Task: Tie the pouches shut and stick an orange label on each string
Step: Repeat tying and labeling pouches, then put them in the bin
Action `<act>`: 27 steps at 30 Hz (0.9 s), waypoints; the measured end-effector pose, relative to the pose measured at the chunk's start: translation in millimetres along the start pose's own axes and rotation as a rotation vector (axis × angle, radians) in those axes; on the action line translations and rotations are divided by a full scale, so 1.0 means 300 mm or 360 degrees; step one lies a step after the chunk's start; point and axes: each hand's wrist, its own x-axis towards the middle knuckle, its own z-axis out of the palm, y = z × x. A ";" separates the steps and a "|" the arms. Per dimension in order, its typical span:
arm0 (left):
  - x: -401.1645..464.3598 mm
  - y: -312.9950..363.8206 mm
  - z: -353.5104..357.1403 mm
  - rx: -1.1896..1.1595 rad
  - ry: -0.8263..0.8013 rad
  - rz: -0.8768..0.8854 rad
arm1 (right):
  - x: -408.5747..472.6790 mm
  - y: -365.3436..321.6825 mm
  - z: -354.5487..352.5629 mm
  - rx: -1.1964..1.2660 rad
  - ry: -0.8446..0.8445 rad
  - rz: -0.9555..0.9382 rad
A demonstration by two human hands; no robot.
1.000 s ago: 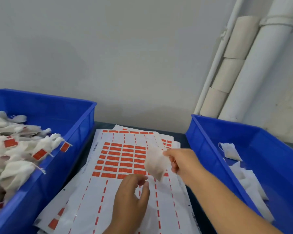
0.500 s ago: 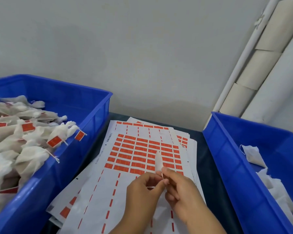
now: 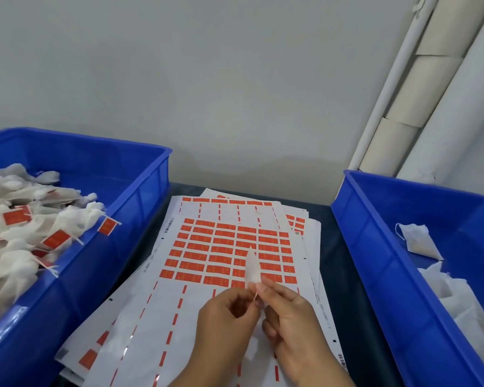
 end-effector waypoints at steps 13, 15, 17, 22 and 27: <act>-0.018 0.032 -0.023 -0.0115 -0.0311 0.0143 | 0.028 0.007 -0.029 0.0396 -0.0075 0.0067; -0.021 0.041 -0.028 -0.0169 -0.0380 0.0153 | 0.038 0.009 -0.036 0.0462 -0.0082 0.0096; -0.023 0.048 -0.033 -0.0205 -0.0470 0.0160 | 0.050 0.009 -0.045 0.0534 -0.0077 0.0104; -0.025 0.049 -0.040 -0.0154 -0.0643 0.0144 | 0.062 -0.008 -0.070 0.0673 -0.0082 0.0102; -0.038 0.054 -0.038 -0.0016 -0.0888 0.0134 | 0.084 -0.012 -0.109 0.0755 -0.0091 0.0099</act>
